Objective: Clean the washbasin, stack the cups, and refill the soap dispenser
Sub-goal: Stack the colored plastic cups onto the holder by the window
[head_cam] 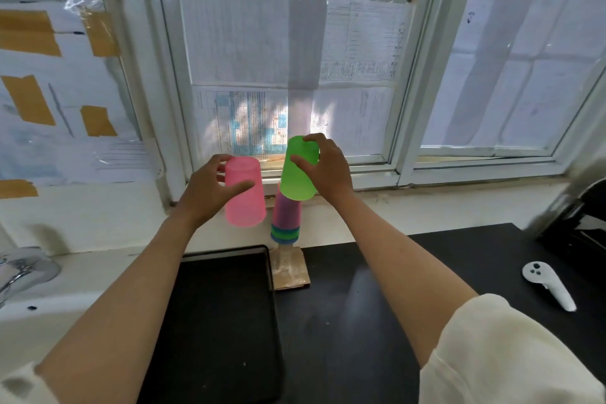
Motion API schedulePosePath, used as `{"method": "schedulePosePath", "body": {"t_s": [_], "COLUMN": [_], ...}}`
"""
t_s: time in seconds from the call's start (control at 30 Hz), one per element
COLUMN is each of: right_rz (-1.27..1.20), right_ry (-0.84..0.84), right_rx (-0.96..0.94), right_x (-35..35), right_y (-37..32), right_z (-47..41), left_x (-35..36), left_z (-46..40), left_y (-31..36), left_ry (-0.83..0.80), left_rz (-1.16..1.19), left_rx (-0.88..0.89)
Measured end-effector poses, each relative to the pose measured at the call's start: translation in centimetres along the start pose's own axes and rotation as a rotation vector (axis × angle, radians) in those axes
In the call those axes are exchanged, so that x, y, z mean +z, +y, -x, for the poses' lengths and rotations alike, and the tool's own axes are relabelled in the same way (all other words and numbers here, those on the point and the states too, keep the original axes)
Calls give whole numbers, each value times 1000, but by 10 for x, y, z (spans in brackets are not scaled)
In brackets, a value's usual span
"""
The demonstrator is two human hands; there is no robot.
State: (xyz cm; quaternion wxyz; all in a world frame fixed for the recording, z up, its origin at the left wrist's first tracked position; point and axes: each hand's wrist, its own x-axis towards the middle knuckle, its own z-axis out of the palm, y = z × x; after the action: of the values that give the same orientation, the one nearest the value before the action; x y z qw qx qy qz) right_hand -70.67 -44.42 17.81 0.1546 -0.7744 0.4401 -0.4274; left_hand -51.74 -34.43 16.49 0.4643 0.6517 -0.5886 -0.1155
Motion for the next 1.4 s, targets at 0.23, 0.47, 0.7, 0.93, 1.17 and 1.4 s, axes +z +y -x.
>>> {"method": "schedulePosePath", "body": {"t_s": [0.23,0.47,0.7,0.93,1.17,1.4], "right_rz": [-170,-279,-268,-248,-328,-362], "right_ry": [-35,-161,-227,-236,-262,-384], "right_rx": [20,0,-23,16,-49,-95], "right_x": [-7,20,50,66,63,57], "right_y": [33,47,60,76,75,57], "right_z": [-22,-35,-45,-50,-46,-41], "left_x": [26,21,27,37,46,62], "left_z": [-21,-40,-51,-60,-67,-75], "left_y": [17,24,17,2,5,22], "left_ry": [53,181,230,226,243,239], "left_rz": [-54,-97,-92,-94,-97,-49], "left_rx": [-7,-7,-45,-43,-21,25]}}
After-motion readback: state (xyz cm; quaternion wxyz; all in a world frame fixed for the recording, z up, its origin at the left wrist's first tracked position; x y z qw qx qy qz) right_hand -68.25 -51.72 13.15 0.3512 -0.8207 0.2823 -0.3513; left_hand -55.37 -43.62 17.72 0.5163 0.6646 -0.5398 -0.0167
